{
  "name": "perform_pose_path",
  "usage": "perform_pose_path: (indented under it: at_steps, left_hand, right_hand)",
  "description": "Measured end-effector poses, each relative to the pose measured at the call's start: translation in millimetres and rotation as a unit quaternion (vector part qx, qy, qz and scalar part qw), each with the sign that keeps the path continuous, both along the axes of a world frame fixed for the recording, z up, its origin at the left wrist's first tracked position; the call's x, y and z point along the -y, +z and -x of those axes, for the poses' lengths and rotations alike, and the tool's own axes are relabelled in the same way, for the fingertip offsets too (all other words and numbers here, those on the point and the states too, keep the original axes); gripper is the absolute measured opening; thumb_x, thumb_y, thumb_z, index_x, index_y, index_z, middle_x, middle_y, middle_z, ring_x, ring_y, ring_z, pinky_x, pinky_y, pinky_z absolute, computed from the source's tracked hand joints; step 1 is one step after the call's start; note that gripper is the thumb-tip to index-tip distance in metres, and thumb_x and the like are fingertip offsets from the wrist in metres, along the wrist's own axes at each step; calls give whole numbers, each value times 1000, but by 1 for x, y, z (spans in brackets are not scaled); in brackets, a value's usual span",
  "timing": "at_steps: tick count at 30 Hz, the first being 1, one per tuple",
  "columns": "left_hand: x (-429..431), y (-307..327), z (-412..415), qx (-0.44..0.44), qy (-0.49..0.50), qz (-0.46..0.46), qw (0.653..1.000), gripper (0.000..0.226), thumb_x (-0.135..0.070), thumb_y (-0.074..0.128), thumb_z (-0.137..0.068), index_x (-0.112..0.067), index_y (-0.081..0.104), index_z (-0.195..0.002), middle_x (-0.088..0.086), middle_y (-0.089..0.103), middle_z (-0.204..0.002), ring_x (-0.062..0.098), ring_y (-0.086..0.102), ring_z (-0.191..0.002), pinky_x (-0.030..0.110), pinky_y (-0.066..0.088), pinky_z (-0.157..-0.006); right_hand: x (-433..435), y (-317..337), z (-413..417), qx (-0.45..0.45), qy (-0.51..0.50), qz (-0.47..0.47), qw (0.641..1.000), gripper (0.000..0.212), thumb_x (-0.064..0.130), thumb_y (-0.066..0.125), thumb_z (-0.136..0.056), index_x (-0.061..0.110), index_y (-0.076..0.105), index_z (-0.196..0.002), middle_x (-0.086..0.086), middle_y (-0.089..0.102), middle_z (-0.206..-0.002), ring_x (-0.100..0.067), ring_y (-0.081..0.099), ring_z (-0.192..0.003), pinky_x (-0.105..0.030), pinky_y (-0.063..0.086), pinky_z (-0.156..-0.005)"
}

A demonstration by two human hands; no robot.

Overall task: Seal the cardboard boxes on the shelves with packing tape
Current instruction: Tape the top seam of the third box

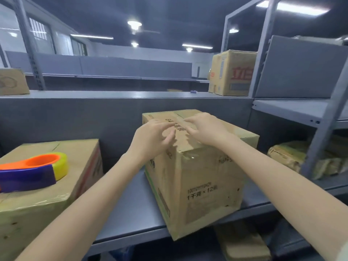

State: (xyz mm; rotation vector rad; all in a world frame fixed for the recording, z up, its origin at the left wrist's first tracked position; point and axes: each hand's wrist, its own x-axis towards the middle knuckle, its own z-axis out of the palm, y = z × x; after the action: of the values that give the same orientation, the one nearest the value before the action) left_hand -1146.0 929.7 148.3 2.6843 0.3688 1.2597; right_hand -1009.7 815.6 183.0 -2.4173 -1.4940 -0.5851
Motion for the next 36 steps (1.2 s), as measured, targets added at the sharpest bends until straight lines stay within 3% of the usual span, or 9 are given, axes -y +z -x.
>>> perform_pose_path:
  at_steps: [5,9,14,19,23,26,29,33,36]
  left_hand:
    - [4,-7,-20,-130,-62,62,988,35,-35,44,-95,-23,59,-124,-8,52,-136,10,41,-129,24,32,-101]
    - [6,-15,-19,-130,-97,95,982,55,-28,30,-81,-18,57,-128,-4,47,-140,11,37,-131,30,23,-111]
    - [10,-23,-20,-145,-49,60,986,59,-32,22,-80,-27,51,-131,-13,44,-139,4,34,-126,26,18,-105]
    - [27,-23,-19,-169,2,-18,985,63,-43,17,-81,-28,48,-134,-11,49,-128,8,34,-119,26,19,-91]
    - [58,-24,-19,-160,49,-105,980,77,-61,8,-76,-22,60,-116,-5,55,-109,15,41,-108,30,23,-87]
    - [63,-19,-19,-157,-11,-96,983,73,-69,16,-83,-23,66,-109,-4,55,-100,13,41,-99,29,27,-86]
    - [38,-7,-18,-176,-94,-32,979,49,-57,32,-92,-30,62,-120,-7,54,-109,13,40,-107,34,32,-96]
    - [-2,-2,-20,-209,-104,10,972,46,-52,38,-92,-28,56,-128,-7,53,-125,12,41,-118,37,34,-101]
    - [-33,2,-24,-229,-95,56,967,43,-47,43,-93,-25,56,-127,-6,51,-131,12,44,-120,38,35,-103]
  right_hand:
    - [20,-21,-35,-90,-32,26,995,38,35,40,-93,17,63,-117,-3,62,-123,-26,52,-113,-37,41,-95]
    - [19,-38,-40,-113,-14,-35,993,36,36,39,-91,18,67,-107,-1,67,-114,-27,54,-107,-34,40,-82]
    - [18,-40,-42,-112,-13,-46,993,35,36,43,-87,21,68,-105,1,67,-113,-27,51,-110,-34,37,-83]
    - [27,-37,-50,-162,39,-32,986,37,39,50,-88,27,63,-120,8,59,-128,-18,46,-123,-38,40,-99]
    - [45,-30,-65,-214,120,-10,969,27,28,56,-90,32,64,-116,9,57,-130,-5,48,-119,-21,34,-96]
    - [51,-21,-66,-268,123,22,955,25,30,55,-92,46,59,-111,16,55,-131,-3,46,-121,-21,32,-100]
    - [37,-10,-55,-201,60,76,975,31,39,48,-95,33,61,-122,15,55,-131,-10,47,-122,-21,31,-93]
    - [13,0,-21,-172,1,130,977,44,44,43,-95,10,68,-102,-5,68,-101,-26,60,-97,-34,46,-82]
    - [0,-1,-1,-177,-22,110,978,44,45,42,-94,9,63,-109,-7,65,-111,-26,58,-101,-36,48,-87]
